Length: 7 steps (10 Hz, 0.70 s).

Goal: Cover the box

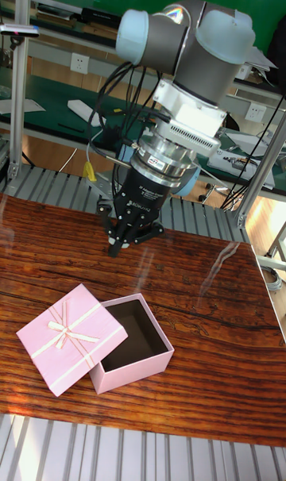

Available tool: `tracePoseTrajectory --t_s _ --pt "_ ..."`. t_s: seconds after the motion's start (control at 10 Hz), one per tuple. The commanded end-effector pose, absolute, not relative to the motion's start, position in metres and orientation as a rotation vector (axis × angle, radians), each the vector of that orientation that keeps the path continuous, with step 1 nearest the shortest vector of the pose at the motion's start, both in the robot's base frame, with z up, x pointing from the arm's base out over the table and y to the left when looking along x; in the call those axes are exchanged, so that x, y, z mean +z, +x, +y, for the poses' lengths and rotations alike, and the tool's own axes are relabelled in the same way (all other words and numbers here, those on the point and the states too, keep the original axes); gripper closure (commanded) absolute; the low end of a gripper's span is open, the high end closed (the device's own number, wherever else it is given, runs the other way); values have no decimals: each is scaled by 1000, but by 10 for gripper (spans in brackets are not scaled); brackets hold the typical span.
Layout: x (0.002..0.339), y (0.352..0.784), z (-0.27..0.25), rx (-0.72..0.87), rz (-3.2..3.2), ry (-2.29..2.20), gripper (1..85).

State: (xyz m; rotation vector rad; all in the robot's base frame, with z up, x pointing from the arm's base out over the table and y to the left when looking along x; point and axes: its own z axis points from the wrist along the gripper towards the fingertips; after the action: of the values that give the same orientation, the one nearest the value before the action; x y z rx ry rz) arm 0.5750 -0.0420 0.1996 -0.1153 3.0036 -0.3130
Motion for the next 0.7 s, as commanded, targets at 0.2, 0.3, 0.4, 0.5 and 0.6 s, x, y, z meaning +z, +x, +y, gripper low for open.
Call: tracePoseTrajectory --t_s 0.2,0.3,0.4,0.5,0.6 --pt "210 589 -15 -228 2928 -556 847" --pt "209 596 -12 -235 2907 -600 847" --pt "203 598 -15 -262 2915 -642 847" --pt "196 597 -16 -268 2932 -651 847" --pt "193 592 -14 -245 2961 -648 847"
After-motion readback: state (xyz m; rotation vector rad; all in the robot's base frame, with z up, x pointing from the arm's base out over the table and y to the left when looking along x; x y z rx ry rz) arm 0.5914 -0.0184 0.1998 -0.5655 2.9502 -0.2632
